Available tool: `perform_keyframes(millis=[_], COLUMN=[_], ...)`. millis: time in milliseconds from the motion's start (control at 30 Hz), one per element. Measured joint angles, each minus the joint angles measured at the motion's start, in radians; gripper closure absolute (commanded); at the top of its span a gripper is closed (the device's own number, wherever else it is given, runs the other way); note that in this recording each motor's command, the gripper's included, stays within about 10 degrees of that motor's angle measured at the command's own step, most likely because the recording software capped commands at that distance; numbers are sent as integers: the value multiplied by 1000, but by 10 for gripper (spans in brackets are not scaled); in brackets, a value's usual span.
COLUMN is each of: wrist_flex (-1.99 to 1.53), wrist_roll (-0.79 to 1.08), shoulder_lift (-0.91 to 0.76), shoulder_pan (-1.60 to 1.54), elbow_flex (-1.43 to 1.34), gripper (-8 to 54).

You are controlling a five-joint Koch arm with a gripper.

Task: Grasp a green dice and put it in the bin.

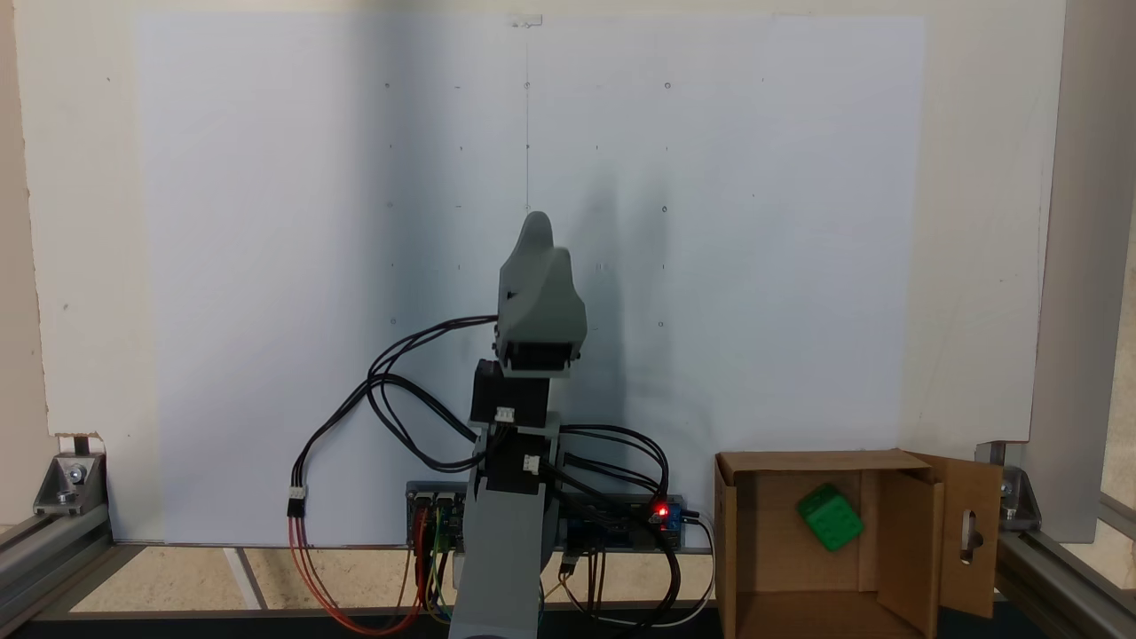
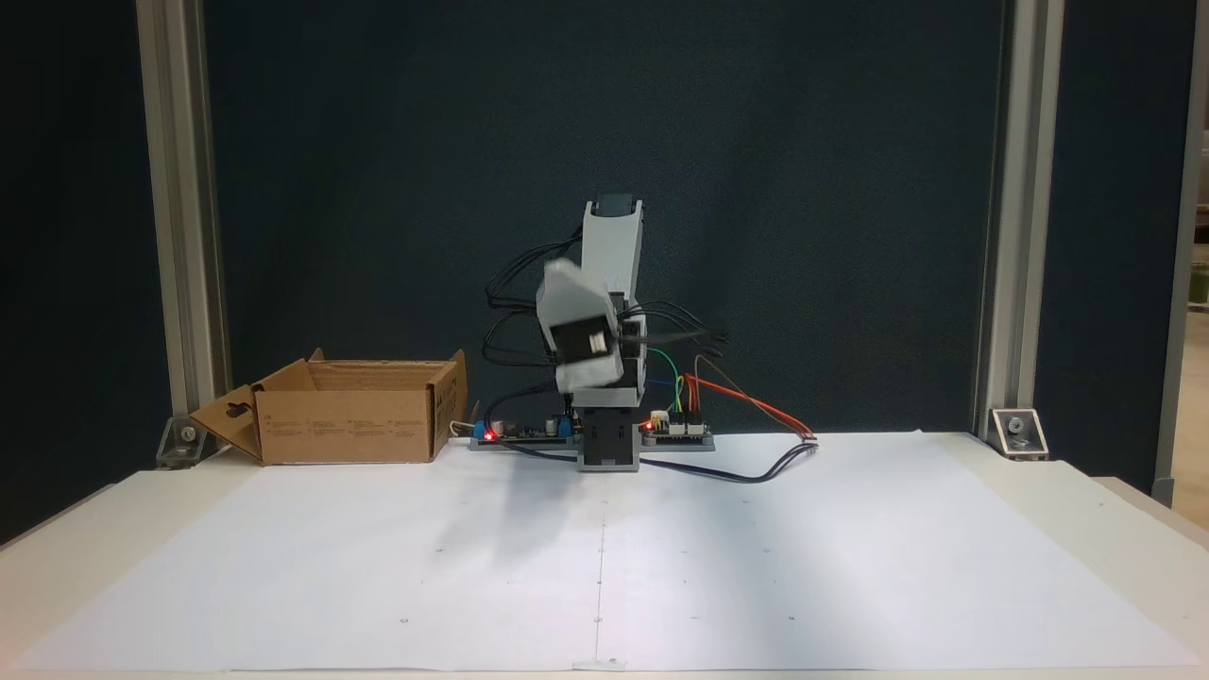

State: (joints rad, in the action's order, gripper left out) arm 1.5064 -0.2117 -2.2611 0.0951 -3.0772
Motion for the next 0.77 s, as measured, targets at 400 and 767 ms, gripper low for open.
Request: perform_keyframes(millis=[400,767], wrist_flex=[192,192], wrist_roll=[0,0], shoulder_lift=[0,0], shoulder_pan=[-5,-5], elbow_flex=[0,0], gripper=[11,11])
